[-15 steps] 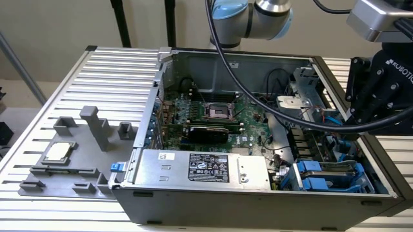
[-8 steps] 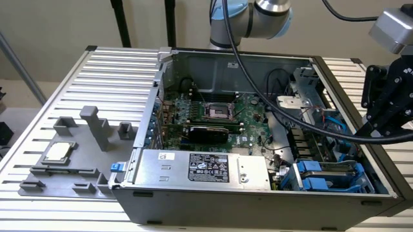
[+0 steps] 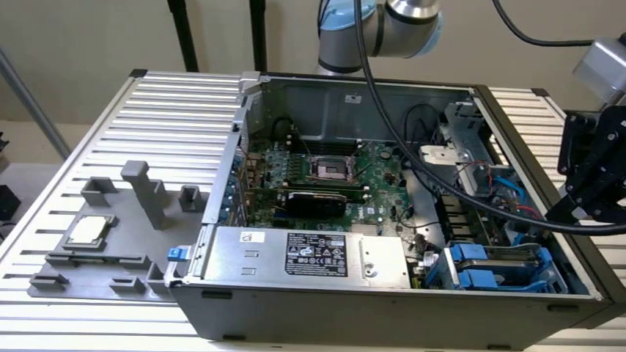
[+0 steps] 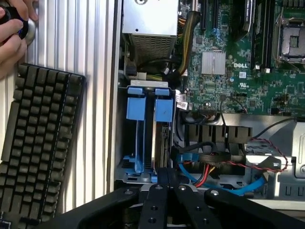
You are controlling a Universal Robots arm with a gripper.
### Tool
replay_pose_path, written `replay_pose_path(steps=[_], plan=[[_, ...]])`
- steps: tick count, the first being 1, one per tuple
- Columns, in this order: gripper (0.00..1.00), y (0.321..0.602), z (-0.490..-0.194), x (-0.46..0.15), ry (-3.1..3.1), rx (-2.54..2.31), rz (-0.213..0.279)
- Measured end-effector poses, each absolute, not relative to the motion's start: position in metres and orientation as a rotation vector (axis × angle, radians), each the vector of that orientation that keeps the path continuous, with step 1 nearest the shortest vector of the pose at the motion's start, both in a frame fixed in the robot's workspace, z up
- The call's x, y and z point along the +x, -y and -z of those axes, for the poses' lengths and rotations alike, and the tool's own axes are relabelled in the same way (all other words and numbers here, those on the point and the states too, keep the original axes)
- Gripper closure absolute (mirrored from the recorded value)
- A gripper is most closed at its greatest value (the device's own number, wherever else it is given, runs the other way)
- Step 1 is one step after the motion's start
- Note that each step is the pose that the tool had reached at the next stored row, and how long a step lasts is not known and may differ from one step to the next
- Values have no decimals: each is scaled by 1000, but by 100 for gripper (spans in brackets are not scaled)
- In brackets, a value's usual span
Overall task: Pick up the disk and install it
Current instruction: 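Insert the first disk wire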
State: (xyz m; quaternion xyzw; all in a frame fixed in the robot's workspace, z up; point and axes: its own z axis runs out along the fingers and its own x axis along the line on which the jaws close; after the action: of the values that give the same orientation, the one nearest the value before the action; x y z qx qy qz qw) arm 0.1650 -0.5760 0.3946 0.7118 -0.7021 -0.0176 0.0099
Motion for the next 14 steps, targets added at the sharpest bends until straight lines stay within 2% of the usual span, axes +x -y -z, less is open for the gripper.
replay_pose_path(steps=[14], plan=[[89,565,-369,164,2192,2223,54]])
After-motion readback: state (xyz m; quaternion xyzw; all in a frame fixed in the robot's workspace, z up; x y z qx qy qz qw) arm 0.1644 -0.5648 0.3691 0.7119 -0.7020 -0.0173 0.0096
